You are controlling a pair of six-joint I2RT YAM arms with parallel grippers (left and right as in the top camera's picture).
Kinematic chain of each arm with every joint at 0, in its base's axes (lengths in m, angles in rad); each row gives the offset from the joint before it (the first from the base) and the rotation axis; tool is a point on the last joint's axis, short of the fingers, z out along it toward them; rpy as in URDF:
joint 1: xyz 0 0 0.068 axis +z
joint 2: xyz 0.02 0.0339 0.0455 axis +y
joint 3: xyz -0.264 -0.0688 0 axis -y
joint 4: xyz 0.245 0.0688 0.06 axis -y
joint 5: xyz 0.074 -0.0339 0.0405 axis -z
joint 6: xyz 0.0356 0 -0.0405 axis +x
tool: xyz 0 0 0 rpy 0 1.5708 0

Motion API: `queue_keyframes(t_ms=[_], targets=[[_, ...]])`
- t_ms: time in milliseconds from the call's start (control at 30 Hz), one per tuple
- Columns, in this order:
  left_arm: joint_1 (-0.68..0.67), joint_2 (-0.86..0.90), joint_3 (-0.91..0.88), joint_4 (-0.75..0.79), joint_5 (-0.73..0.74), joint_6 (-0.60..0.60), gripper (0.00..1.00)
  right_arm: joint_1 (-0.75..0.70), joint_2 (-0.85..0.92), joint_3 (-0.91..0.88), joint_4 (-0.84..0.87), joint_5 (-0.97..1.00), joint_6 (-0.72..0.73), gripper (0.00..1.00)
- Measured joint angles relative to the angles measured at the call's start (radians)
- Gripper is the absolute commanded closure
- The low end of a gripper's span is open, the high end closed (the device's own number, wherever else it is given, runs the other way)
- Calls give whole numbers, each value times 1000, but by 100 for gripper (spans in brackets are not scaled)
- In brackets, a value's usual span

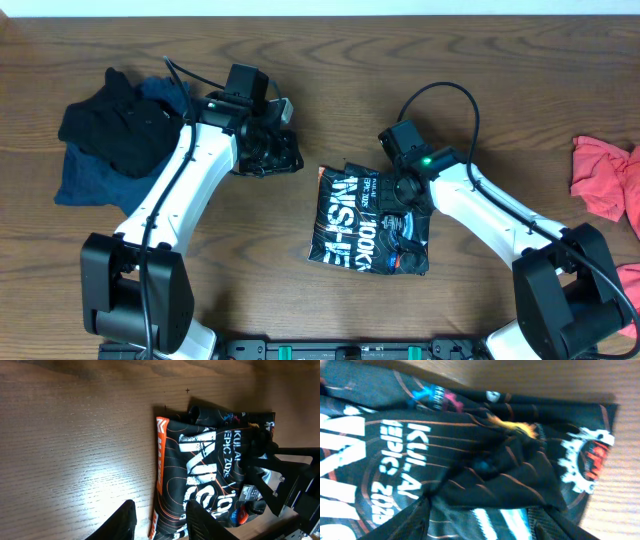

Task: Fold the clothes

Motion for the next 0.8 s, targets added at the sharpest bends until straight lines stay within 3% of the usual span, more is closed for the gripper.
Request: queue_keyframes(t_ms=[267, 533, 800], targets=[[0, 0, 0, 0, 0, 0, 64, 0, 0, 0, 50, -27, -5, 43], [0, 0, 0, 0, 0, 0, 64, 0, 0, 0, 31, 5, 39, 99], [0, 0, 0, -1, 0, 2, 64, -16, 0, 0, -35, 71, 108, 99]])
